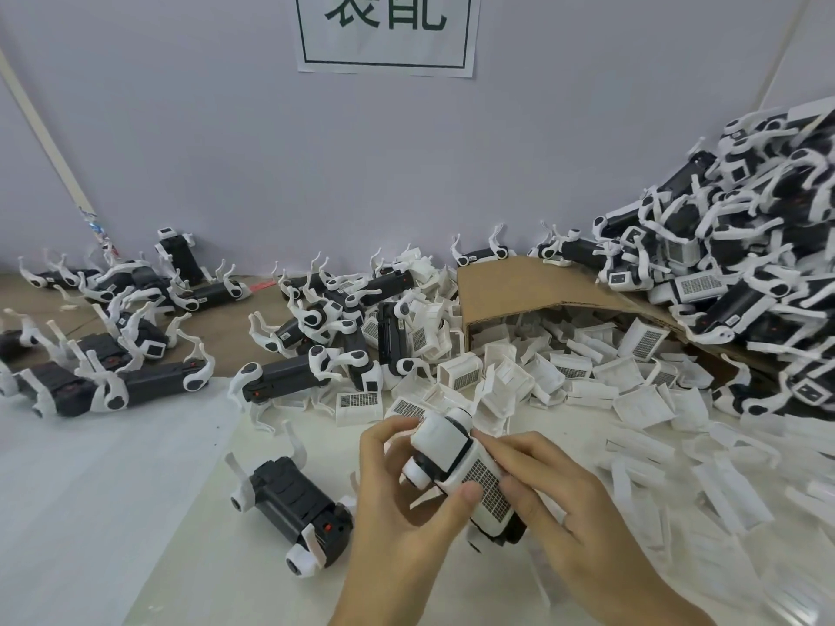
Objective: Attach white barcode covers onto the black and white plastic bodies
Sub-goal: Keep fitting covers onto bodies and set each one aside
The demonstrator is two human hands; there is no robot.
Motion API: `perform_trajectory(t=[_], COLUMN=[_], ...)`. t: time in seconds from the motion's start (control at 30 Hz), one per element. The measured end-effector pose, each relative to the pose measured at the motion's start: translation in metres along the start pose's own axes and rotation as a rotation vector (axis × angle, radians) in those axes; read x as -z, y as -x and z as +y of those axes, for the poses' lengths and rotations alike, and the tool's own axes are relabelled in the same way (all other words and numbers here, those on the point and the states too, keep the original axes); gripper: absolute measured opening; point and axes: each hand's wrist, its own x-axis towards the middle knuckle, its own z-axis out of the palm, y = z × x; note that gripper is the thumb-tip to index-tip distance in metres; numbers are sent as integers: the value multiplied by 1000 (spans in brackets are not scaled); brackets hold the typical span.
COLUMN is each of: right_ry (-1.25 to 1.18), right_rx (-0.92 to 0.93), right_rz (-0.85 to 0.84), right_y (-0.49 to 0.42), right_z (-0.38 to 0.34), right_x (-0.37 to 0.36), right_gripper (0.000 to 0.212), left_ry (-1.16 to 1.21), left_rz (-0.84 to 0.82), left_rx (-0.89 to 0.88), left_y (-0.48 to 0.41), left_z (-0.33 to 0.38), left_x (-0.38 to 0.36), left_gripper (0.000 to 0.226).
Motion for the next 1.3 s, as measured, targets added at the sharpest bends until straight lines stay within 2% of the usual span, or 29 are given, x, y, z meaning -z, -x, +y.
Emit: perform_trajectory(t=[0.23, 0.4, 0.53, 0.63, 0.77, 0.9, 1.0, 1.1, 1.3], right_ry=[38, 46, -47, -82, -17, 62, 138, 72, -56], right_rx=[-70, -38, -48, -64, -70, -60, -86, -123, -209], right_rz=[-83, -100, -107, -96, -65, -19, 39, 84, 12], right_y=[-1, -1, -1, -1, 1, 4, 5, 5, 2], right_z=[-4, -7, -10, -10, -11, -12, -13, -15, -14], right_x=[5, 7, 9, 9, 10, 10, 7, 9, 15], right_gripper=[49, 40, 34, 30, 29, 32, 40, 51, 55], left_ry=[132, 115, 57, 15, -37, -151, -140, -32, 36], left_rz=[-143, -180, -230, -218, -176, -173, -176, -156, -110], left_rx=[81, 110, 92, 48, -25, -48, 3, 75, 148], left_y=[-9, -10, -11, -8, -3, -3, -5, -10, -14], left_z=[7, 3, 3, 2, -1, 2, 4, 3, 2], left_x=[11, 11, 11, 8, 5, 6, 7, 10, 17], left_gripper=[62, 60, 71, 75, 57, 57, 55, 53, 52])
